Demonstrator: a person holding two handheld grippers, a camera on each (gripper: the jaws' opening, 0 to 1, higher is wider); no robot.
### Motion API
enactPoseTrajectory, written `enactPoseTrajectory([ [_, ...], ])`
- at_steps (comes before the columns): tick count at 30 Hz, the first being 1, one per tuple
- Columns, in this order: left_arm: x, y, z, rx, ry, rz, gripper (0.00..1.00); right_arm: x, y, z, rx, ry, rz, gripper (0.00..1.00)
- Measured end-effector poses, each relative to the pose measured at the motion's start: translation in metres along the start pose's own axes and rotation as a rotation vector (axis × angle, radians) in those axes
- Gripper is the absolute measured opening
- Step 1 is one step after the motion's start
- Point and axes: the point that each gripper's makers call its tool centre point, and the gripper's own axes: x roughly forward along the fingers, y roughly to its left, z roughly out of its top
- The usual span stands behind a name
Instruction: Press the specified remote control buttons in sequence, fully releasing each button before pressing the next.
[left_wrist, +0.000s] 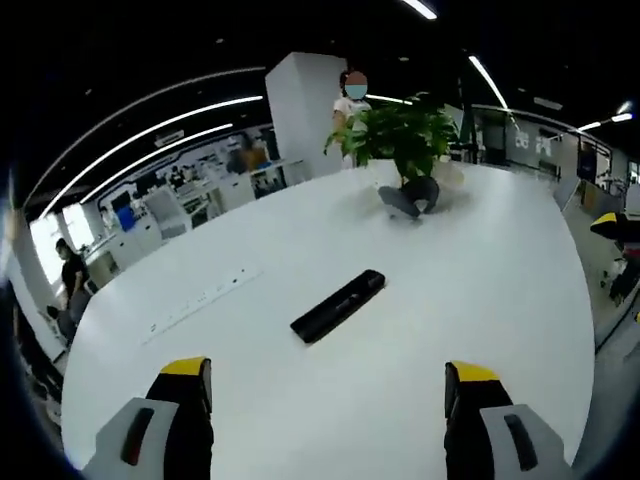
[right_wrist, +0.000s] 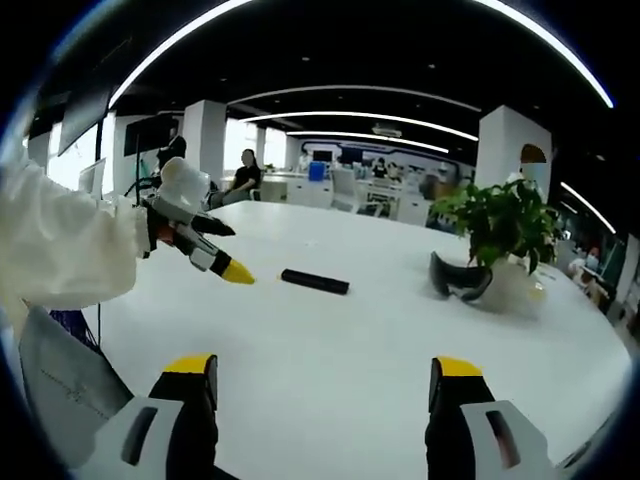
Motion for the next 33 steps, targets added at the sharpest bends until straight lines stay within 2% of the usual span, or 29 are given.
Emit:
enactPoseTrajectory([
  [3, -0.015, -0.003, 0.002, -0.052, -0.035, 0.014, 1.0, 0.0, -0.002, 0.002, -0.006, -0.008, -0.016, 0.93],
  [6, -0.032, -0.007, 0.0, -0.137, -0.066, 0.021, 1.0, -0.002, -0.005, 0.004, -0.008, -0.021, -0.034, 0.97],
  [11, -0.057, -0.008, -0.002, -0.143, -0.102, 0.053, 1.0, -0.003, -0.009, 0.005, 0.01, -0.035, -0.046, 0.99],
  [15, -0.082, -0.01, 0.004, -0.222, -0.167, 0.097, 1.0, -0.004, -0.011, 0.006, 0.021, -0.041, -0.051, 0.99],
  [19, -0.108, -0.009, -0.002, -0.242, -0.175, 0.16, 1.0, -0.005, -0.016, 0.004, 0.033, -0.031, -0.069, 0.99],
  [23, -0.133, -0.012, -0.009, -0.26, -0.192, 0.22, 1.0, -0.009, -0.024, 0.01, 0.048, -0.063, -0.097, 0.99],
  [25, -0.147, -0.008, -0.008, -0.253, -0.231, 0.276, 1.0, -0.01, -0.032, 0.01, 0.06, -0.068, -0.125, 0.99],
  [27, -0.156, -0.005, -0.006, -0.238, -0.271, 0.306, 1.0, -0.011, -0.038, 0.011, 0.07, -0.076, -0.139, 0.99],
  [33, -0.179, -0.001, -0.023, -0.224, -0.26, 0.387, 1.0, -0.012, -0.047, 0.01, 0.09, -0.08, -0.167, 0.99],
])
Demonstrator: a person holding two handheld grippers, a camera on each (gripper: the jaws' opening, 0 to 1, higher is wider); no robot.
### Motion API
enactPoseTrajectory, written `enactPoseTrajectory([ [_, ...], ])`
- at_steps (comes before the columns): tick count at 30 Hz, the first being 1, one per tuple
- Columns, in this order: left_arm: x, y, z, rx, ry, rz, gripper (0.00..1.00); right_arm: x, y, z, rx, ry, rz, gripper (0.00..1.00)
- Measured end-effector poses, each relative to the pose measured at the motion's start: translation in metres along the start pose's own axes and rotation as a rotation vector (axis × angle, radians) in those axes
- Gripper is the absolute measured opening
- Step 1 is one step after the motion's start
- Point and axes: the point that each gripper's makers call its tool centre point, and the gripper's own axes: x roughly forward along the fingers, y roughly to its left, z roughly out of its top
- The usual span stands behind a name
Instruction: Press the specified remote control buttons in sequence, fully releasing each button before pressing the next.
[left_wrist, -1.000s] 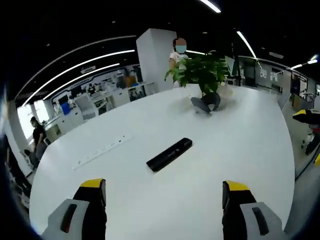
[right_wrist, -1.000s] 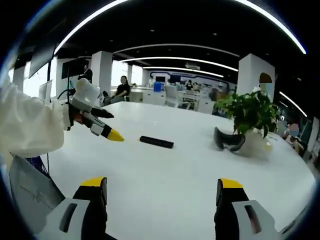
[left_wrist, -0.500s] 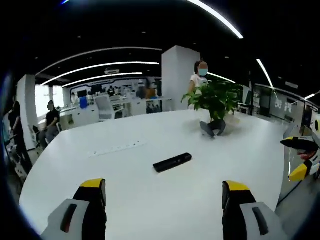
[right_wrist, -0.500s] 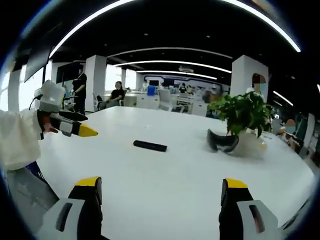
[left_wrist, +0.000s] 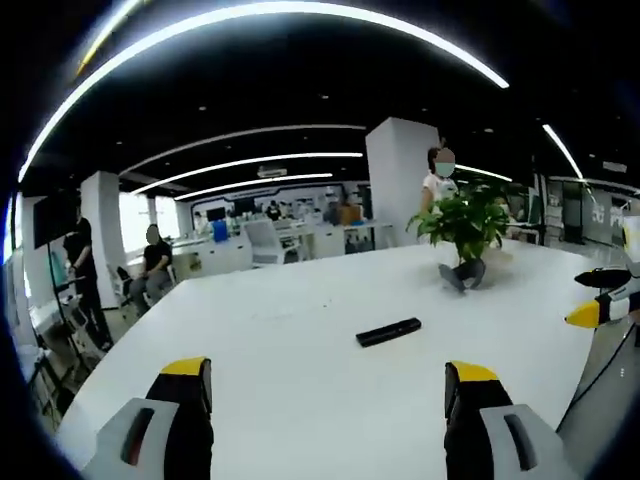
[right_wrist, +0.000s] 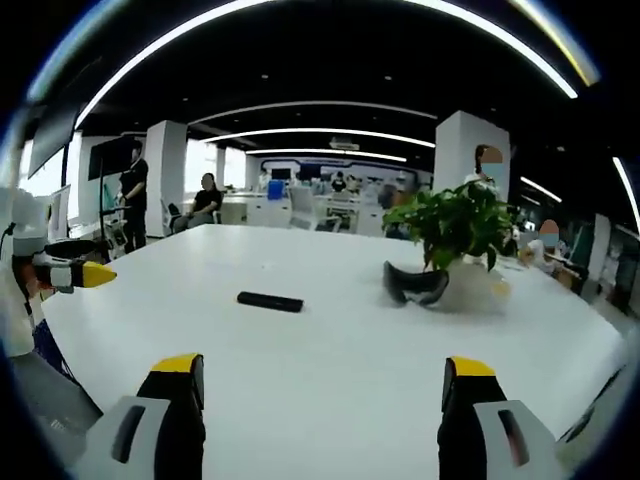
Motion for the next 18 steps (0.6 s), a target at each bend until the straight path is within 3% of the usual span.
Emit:
enactPoseTrajectory([
  [11, -0.03, 0.015, -0.036, -0.058, 0.024, 0.098, 1.0, 0.0, -0.015, -0.005, -0.007, 0.028, -0.067, 0.99],
  [13, -0.032, 0.014, -0.036, -0.083, -0.007, 0.112, 1.0, 0.0, -0.013, -0.005, -0.003, 0.025, -0.058, 0.98],
  [15, -0.032, 0.014, -0.037, -0.089, -0.002, 0.118, 1.0, 0.0, -0.012, -0.005, -0.013, 0.025, -0.055, 0.98],
  [18, -0.028, 0.019, -0.045, -0.01, 0.043, 0.146, 1.0, 0.001, -0.01, -0.006, -0.019, 0.034, -0.052, 0.96],
])
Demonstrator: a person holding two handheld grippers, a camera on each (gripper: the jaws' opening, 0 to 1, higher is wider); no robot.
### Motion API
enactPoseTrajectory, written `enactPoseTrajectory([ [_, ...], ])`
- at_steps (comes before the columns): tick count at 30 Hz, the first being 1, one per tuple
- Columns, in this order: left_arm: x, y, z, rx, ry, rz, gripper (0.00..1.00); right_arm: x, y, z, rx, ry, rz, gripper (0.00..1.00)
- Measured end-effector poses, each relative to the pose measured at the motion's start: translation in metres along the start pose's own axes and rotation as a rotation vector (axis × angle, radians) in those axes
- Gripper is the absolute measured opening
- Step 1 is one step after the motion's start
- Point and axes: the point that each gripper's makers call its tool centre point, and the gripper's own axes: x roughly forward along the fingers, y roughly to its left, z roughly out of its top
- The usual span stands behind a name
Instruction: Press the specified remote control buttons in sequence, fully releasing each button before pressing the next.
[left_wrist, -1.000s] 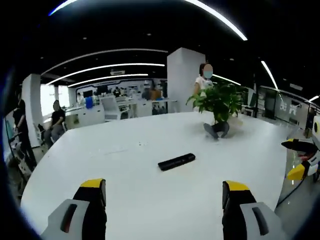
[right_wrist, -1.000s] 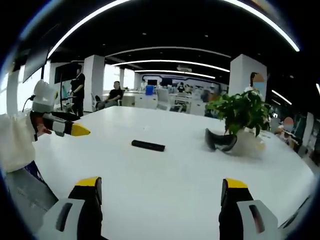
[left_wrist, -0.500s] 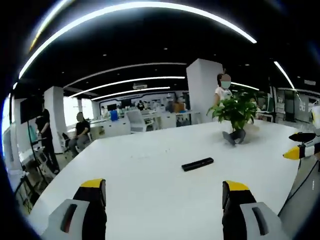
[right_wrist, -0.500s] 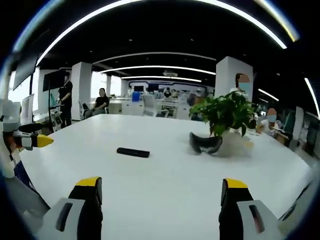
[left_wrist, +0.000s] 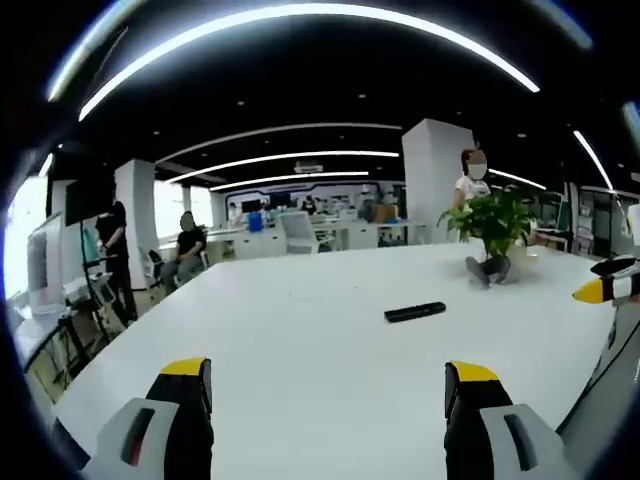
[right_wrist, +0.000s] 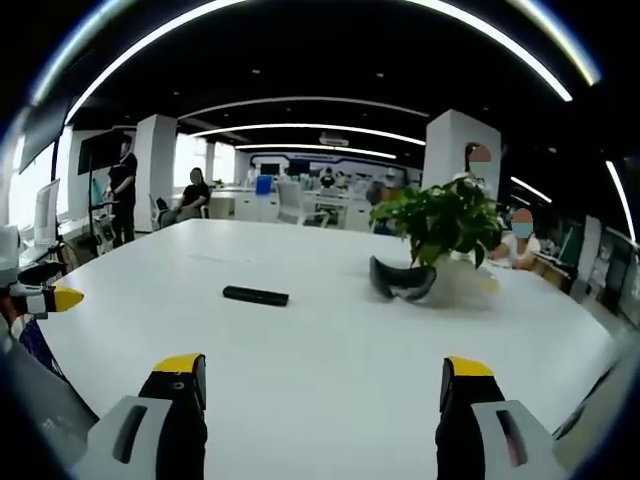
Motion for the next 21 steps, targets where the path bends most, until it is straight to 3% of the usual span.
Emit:
enactPoseTrajectory([
  [4, -0.0005, -0.0045, -0.0005, 0.02, -0.006, -0.022, 1.0, 0.0005, 0.0043, -0.0002, 0.002, 0.003, 0.019, 0.95],
  [6, 0.0001, -0.0074, -0.0026, -0.018, 0.006, -0.047, 1.0, -0.0001, 0.0039, 0.0006, -0.01, -0.002, 0.013, 0.96],
  [13, 0.0006, -0.0045, -0.0078, -0.059, 0.025, -0.045, 1.0, -0.0014, -0.0022, 0.0007, 0.01, -0.006, -0.008, 0.95],
  [21, -0.0001, -0.0066, -0.0088, -0.015, 0.035, -0.038, 1.0, 0.0004, 0.0028, -0.0008, -0.006, 0.004, 0.012, 0.95],
])
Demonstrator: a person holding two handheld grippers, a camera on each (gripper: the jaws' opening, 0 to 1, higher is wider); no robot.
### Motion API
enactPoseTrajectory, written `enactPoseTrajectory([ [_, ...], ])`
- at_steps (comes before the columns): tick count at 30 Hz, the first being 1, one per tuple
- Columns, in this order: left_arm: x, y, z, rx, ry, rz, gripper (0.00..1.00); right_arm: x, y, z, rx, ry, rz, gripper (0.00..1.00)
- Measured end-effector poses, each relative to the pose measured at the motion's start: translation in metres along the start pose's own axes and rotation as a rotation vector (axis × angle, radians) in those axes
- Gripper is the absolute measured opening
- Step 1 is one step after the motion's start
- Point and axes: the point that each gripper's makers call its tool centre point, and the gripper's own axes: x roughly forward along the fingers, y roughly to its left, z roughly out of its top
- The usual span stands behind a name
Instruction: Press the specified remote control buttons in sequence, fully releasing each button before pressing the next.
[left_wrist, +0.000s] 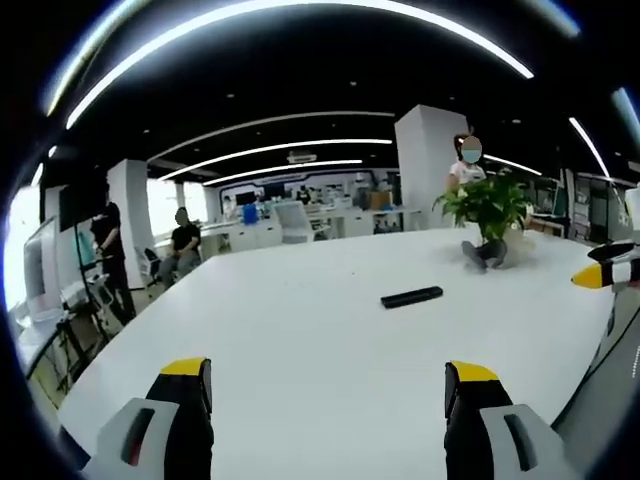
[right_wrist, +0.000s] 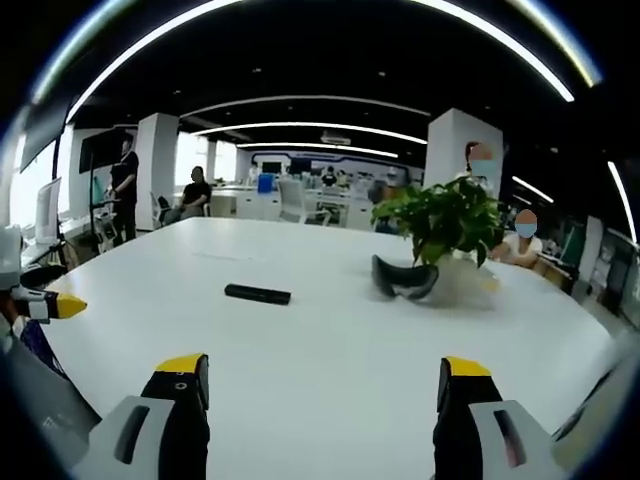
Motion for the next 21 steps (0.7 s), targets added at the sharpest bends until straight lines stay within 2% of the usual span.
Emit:
enactPoseTrajectory([
  [2, -0.001, 0.002, -0.001, 0.005, 0.01, 0.012, 1.0, 0.0, 0.003, 0.0, -0.005, 0.0, 0.012, 0.94],
  [6, -0.004, 0.003, 0.006, -0.026, -0.022, 0.013, 1.0, 0.001, 0.004, -0.001, -0.014, 0.004, 0.019, 0.94],
  [12, -0.004, 0.007, -0.004, -0.035, 0.042, 0.044, 1.0, 0.001, 0.005, -0.001, -0.013, 0.008, 0.023, 0.93],
  [15, -0.007, 0.011, 0.002, -0.054, 0.012, 0.059, 1.0, 0.001, 0.005, -0.001, -0.014, 0.006, 0.024, 0.93],
  [21, -0.005, 0.007, -0.003, -0.04, 0.037, 0.045, 1.0, 0.001, 0.005, -0.002, -0.012, 0.01, 0.023, 0.92],
])
